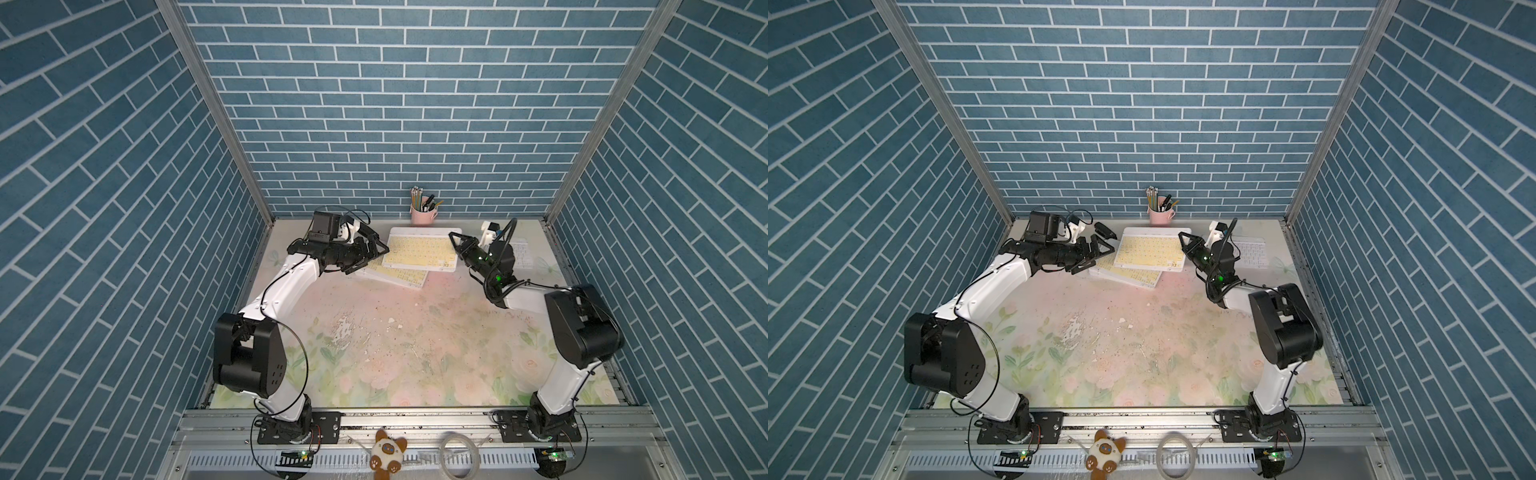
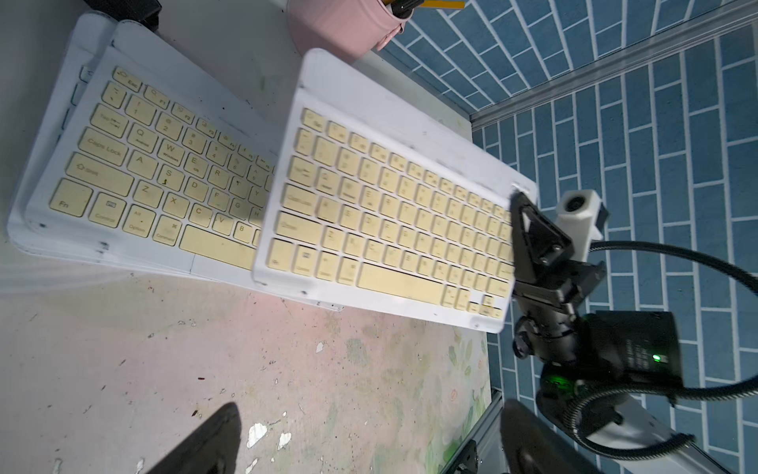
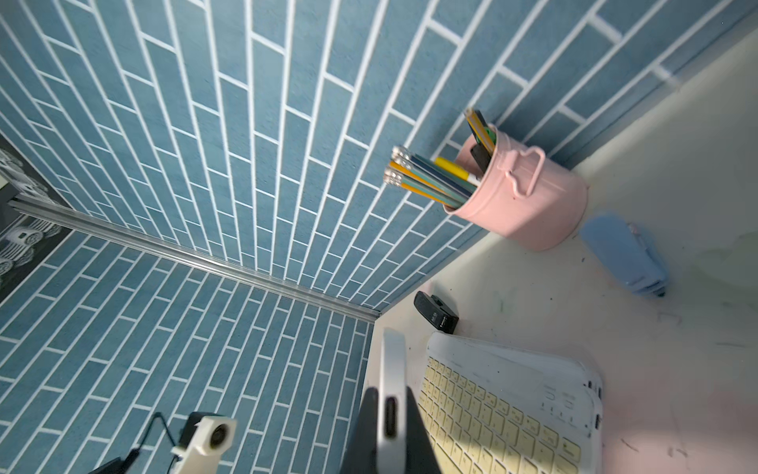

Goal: Stack the numeric keypads
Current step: Place the numeric keypad at the numeric keypad.

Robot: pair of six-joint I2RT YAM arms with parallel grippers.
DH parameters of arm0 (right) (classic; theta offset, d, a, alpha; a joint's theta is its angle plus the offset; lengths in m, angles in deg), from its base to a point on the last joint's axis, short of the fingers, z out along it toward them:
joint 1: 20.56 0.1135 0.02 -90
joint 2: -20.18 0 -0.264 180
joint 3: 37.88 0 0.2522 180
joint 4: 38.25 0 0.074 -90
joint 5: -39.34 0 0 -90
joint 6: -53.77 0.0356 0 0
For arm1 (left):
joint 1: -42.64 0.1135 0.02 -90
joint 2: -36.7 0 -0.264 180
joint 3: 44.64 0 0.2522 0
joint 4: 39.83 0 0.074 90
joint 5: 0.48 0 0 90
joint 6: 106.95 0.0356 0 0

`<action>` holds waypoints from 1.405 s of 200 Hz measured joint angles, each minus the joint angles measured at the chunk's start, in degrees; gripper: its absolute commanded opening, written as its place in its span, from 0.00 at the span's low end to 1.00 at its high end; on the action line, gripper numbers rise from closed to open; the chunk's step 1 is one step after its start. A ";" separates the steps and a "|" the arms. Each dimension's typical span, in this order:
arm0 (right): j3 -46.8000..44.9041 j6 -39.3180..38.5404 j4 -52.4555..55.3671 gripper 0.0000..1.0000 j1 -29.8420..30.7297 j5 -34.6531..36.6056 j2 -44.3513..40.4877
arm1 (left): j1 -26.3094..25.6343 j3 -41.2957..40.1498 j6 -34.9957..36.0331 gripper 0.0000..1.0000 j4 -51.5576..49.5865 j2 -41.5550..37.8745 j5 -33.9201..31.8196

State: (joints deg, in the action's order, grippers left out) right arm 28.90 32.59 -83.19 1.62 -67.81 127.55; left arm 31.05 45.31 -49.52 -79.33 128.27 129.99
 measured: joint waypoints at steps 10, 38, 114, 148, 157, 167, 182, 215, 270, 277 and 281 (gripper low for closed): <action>1.27 0.48 -2.19 0.00 1.09 0.42 3.56 | 0.55 -0.17 0.04 1.00 0.09 0.00 0.20; 4.72 1.55 -8.92 0.00 3.30 1.68 10.78 | 1.70 -1.31 0.48 1.00 0.24 0.04 0.39; 11.26 1.97 -15.63 0.00 6.60 7.41 20.46 | 2.05 -1.97 2.01 0.99 -0.02 1.25 1.53; 11.28 3.48 -15.91 0.00 7.17 10.03 23.10 | 2.12 -2.71 2.49 1.00 -0.02 1.81 1.86; 11.08 4.04 -15.98 0.00 7.32 10.82 23.21 | 2.12 -2.84 2.56 1.00 -0.09 1.88 1.88; 10.93 4.48 -16.15 0.00 7.39 11.63 23.21 | 2.12 -2.89 2.60 1.00 -0.09 1.95 1.90; 10.60 4.76 -16.55 0.00 7.50 12.41 23.21 | 2.12 -2.89 2.62 1.00 -0.07 1.99 1.97; 8.50 5.95 -17.29 0.00 8.15 13.75 23.21 | 2.12 -2.89 2.67 1.00 -0.04 1.99 2.21; 6.82 7.96 -17.55 0.15 8.96 14.84 23.21 | 2.12 -2.95 2.67 0.99 -0.04 1.99 2.25; 6.82 7.93 -17.20 0.19 8.96 14.82 23.21 | 2.12 -2.95 2.67 1.00 -0.02 1.99 2.27; 6.82 8.09 -16.92 0.21 8.96 14.82 23.21 | 2.12 -2.97 2.67 1.00 -0.02 1.99 2.27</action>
State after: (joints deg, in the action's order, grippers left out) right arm 35.72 40.67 -100.10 10.58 -52.99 150.77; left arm 33.17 42.34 -46.86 -79.35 130.25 132.26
